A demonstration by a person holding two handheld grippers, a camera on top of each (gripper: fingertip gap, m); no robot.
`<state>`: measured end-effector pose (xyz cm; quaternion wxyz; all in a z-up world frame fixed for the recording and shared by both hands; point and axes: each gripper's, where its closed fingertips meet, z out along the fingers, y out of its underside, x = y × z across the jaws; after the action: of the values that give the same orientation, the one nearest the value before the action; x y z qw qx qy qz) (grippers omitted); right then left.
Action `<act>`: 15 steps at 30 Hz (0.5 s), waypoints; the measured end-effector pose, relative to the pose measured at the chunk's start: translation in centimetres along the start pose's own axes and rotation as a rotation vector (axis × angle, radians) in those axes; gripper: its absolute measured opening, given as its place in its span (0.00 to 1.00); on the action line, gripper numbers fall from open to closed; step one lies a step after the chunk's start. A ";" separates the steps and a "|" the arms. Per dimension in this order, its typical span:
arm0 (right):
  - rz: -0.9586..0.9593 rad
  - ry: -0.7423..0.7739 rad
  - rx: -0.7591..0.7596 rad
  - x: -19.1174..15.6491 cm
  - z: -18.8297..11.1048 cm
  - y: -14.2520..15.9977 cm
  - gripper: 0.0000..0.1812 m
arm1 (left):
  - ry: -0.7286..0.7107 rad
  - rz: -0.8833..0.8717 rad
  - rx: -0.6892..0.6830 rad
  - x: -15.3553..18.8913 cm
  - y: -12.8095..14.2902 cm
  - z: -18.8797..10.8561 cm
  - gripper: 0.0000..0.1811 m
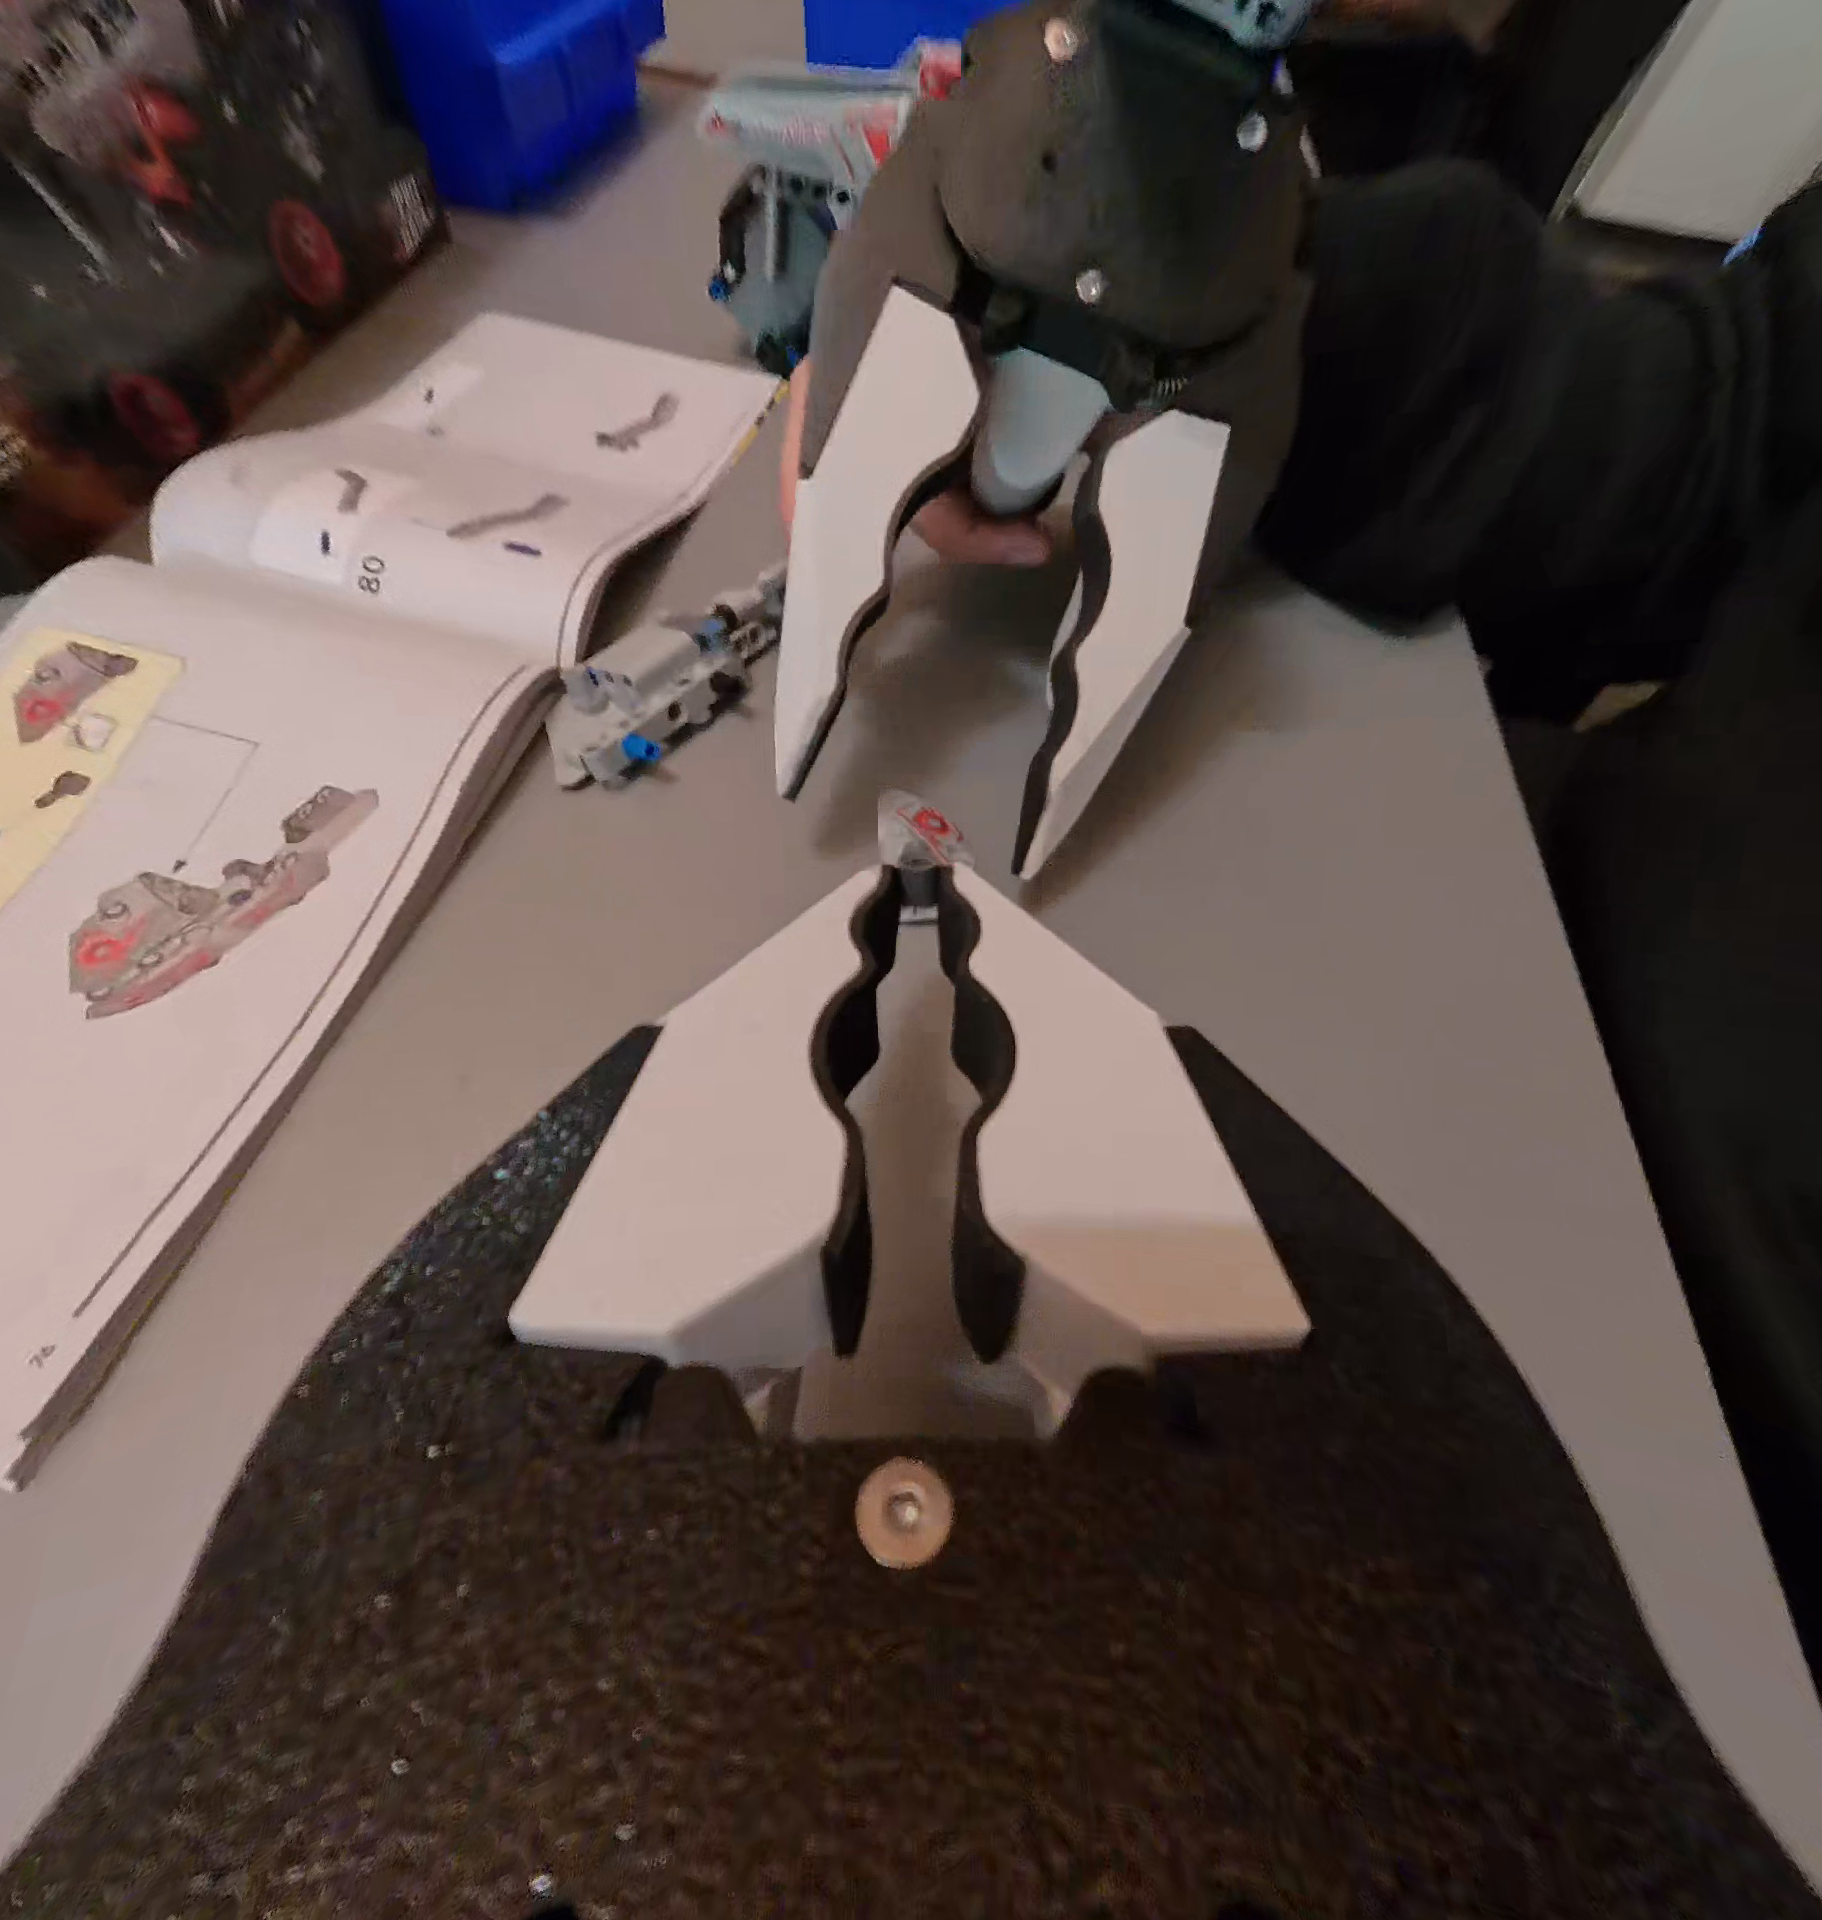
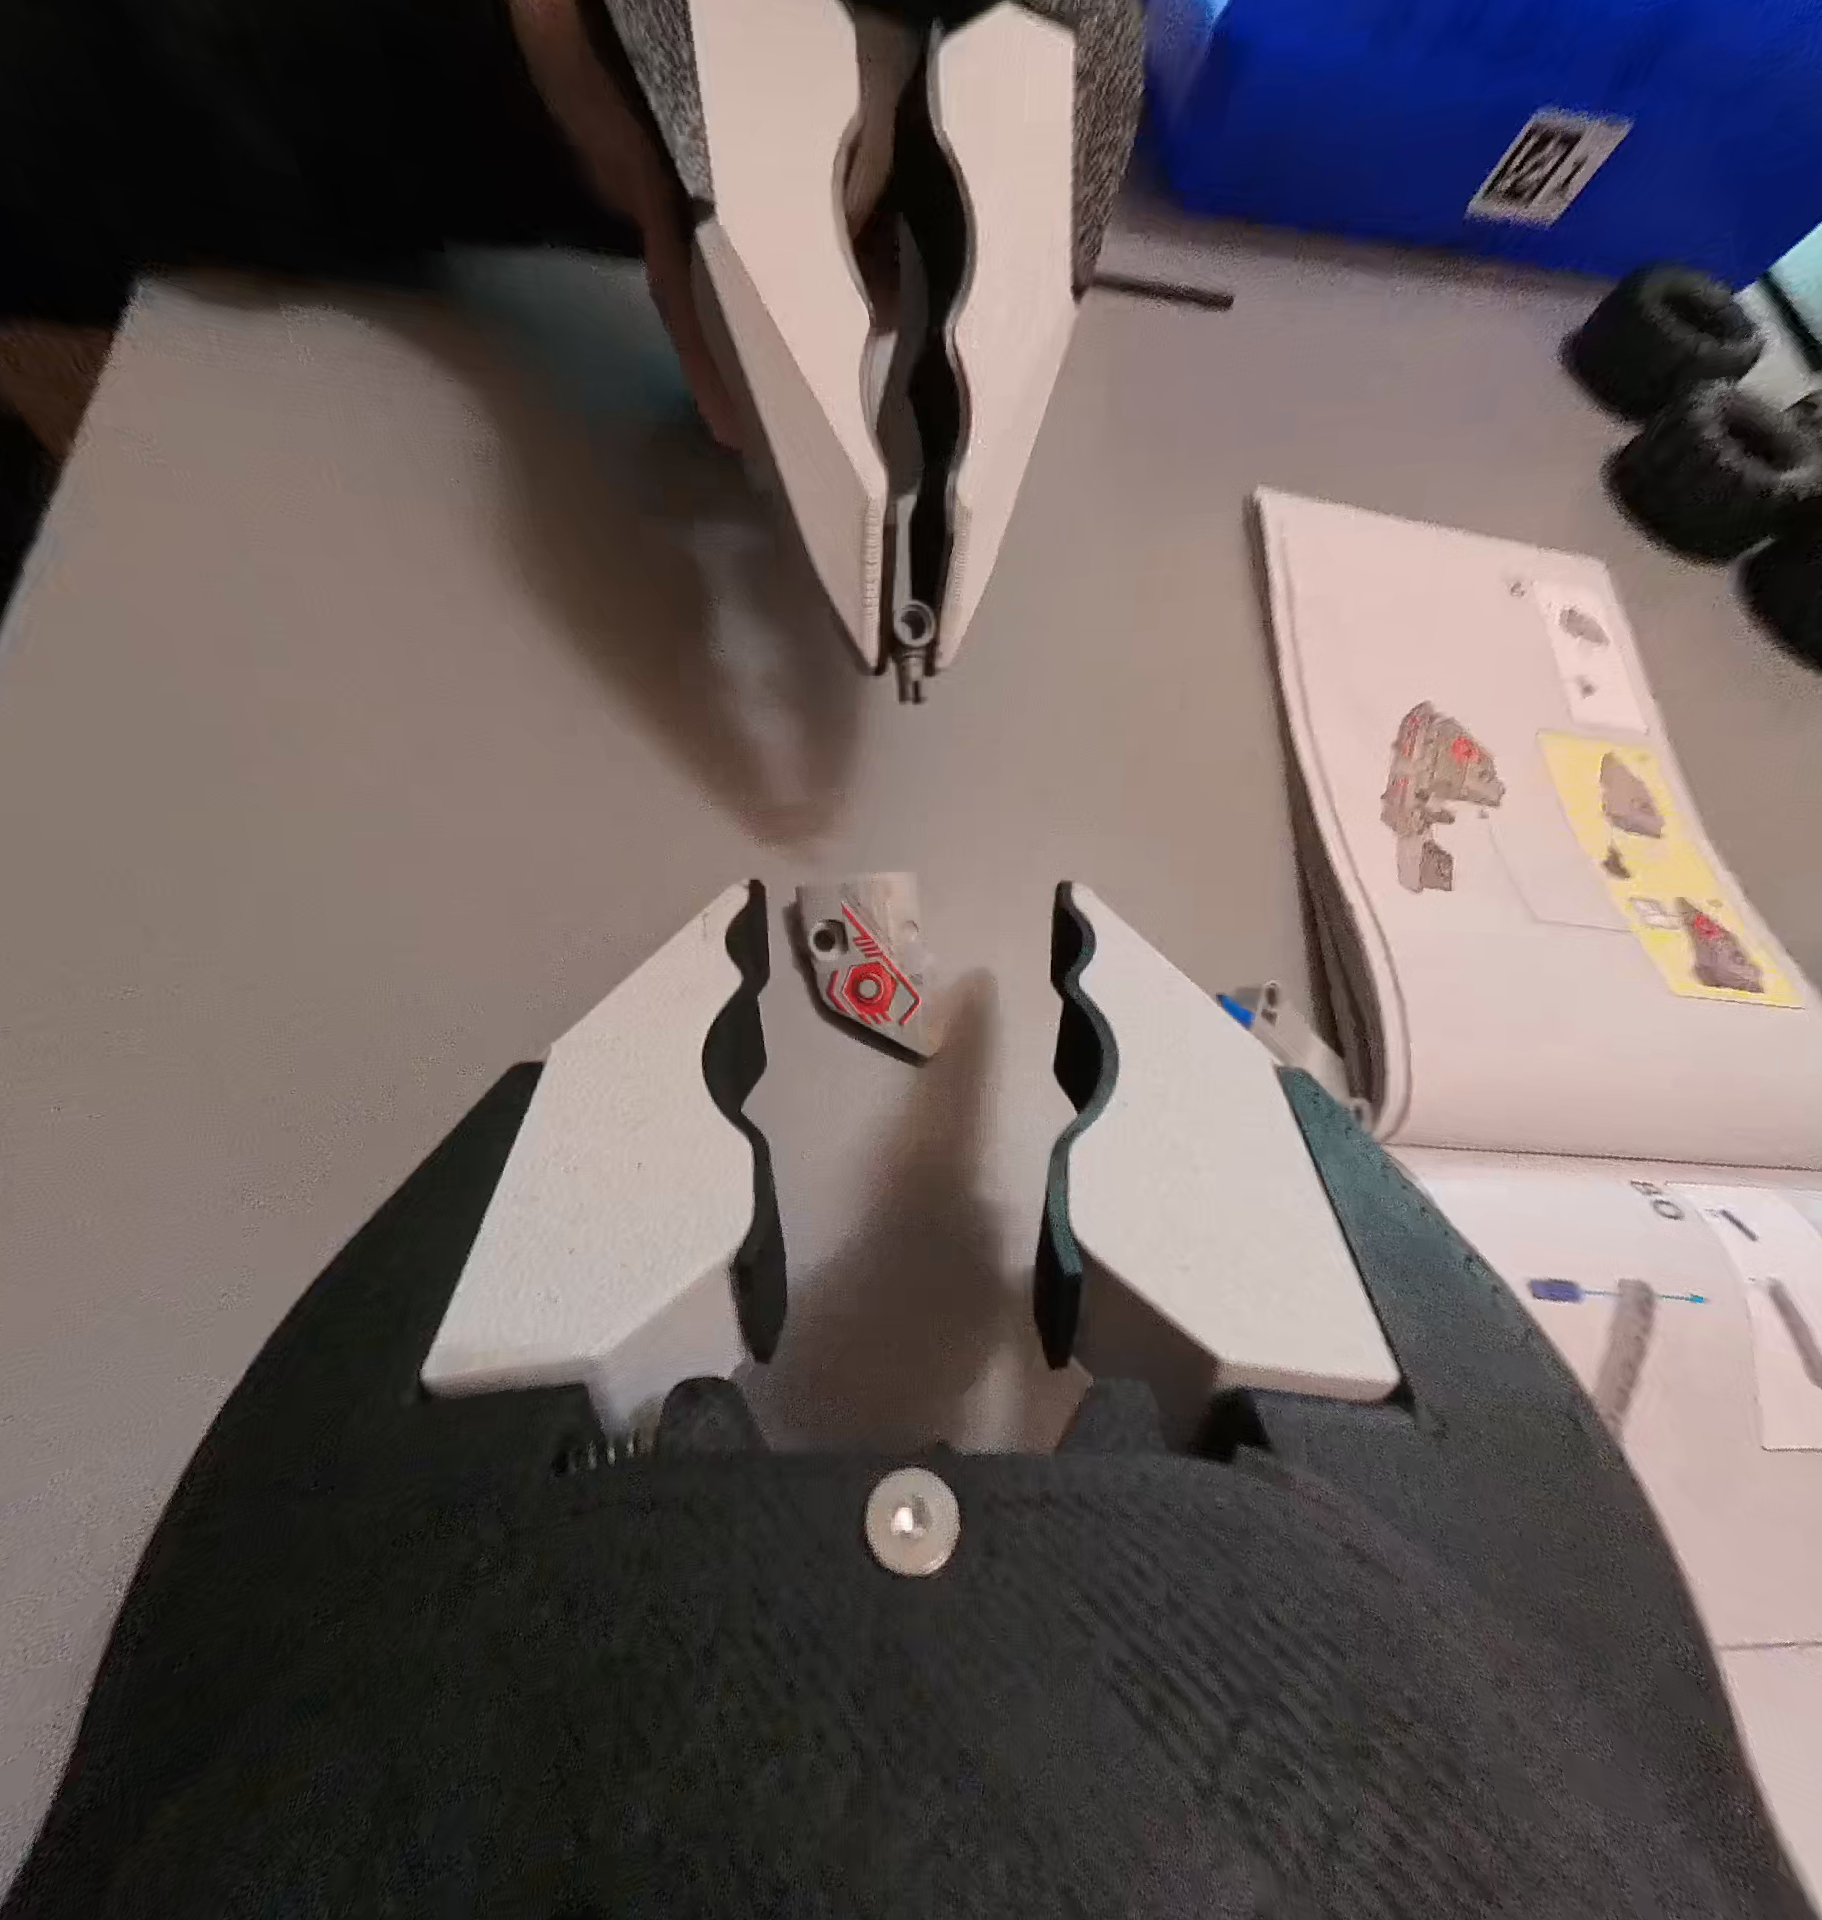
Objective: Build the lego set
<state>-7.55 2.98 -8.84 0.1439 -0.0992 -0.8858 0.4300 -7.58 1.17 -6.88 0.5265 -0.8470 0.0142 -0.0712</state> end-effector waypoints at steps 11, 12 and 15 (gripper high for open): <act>-0.010 -0.110 -0.050 -1.4 1.3 1.3 0.13 | -0.002 0.010 -0.141 0.2 1.5 1.9 0.02; -0.015 -0.107 -0.050 -1.5 1.3 1.3 0.13 | 0.005 0.011 -0.151 0.3 1.6 2.1 0.02; -0.036 -0.089 -0.046 -1.5 1.3 1.2 0.13 | -0.021 0.009 -0.191 -0.2 2.0 2.5 0.02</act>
<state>-6.56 2.33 -10.86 0.1097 -0.0672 -0.9027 0.4106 -7.30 2.52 -9.82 0.4437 -0.8941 0.0193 -0.0583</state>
